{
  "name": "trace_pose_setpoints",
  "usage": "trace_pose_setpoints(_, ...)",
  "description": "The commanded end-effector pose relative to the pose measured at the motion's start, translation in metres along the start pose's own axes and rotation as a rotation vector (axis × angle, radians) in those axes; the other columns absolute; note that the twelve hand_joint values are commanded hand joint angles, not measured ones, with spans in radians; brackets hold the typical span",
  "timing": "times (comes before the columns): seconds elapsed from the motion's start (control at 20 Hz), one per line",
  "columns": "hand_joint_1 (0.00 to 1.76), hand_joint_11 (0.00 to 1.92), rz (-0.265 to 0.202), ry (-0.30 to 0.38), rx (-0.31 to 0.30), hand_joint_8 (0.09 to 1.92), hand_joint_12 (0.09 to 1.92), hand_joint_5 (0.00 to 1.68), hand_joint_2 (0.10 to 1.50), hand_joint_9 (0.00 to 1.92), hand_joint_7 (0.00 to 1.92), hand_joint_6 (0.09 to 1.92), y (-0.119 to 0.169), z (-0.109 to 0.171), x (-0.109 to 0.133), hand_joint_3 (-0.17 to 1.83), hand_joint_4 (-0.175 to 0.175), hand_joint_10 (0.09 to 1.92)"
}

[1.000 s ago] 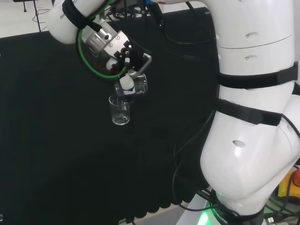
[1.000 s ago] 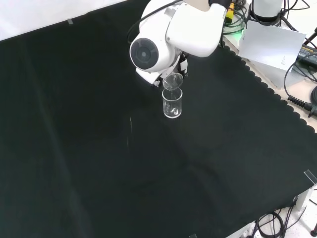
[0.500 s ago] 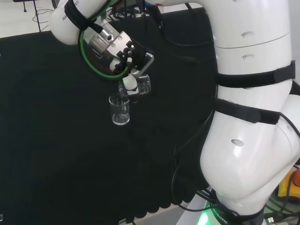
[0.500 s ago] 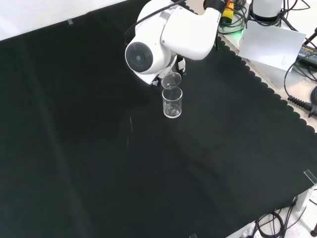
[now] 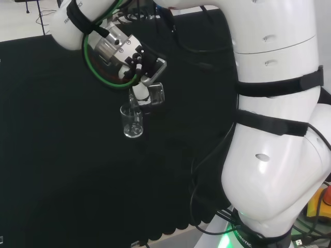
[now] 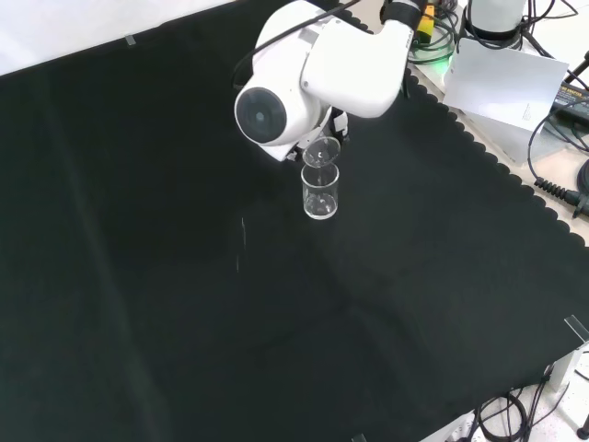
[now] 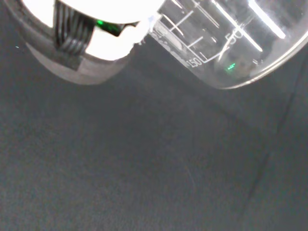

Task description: Pour the water from the handheld beaker into the one on the table.

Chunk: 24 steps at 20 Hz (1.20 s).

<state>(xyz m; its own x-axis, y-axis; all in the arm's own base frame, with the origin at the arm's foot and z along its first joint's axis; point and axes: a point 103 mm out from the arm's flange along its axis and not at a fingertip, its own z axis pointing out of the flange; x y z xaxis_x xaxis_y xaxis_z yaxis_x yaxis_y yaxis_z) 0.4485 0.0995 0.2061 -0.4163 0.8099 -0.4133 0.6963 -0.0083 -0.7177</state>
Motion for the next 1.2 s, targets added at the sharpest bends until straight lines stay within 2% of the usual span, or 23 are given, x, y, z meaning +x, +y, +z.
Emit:
trace_pose_setpoints(0.05,1.32,1.49,0.01,0.003,0.013,0.09,0.63,1.53,1.01,1.74,1.57,0.09,-0.002,0.006,-0.005,-0.17,-0.175,0.09)
trace_pose_setpoints(0.2,1.32,1.5,0.014,0.014,0.033,0.09,0.63,1.53,1.01,1.74,1.57,0.09,-0.002,0.007,-0.006,-0.17,-0.175,0.09)
trace_pose_setpoints(0.3,1.32,1.5,0.036,-0.004,0.043,0.09,0.63,1.53,1.01,1.74,1.57,0.09,-0.006,-0.003,0.008,-0.17,-0.175,0.09)
trace_pose_setpoints(0.45,1.32,1.5,0.033,-0.007,0.043,0.09,0.63,1.53,1.01,1.74,1.57,0.09,-0.008,-0.005,0.011,-0.17,-0.175,0.09)
trace_pose_setpoints(0.8,1.32,1.5,0.02,-0.001,0.058,0.09,0.63,1.53,1.01,1.74,1.57,0.09,-0.004,0.006,-0.008,-0.17,-0.175,0.09)
trace_pose_setpoints(1.2,1.32,1.5,0.023,-0.019,0.069,0.09,0.63,1.53,1.01,1.74,1.57,0.09,-0.006,0.004,-0.008,-0.17,-0.175,0.09)
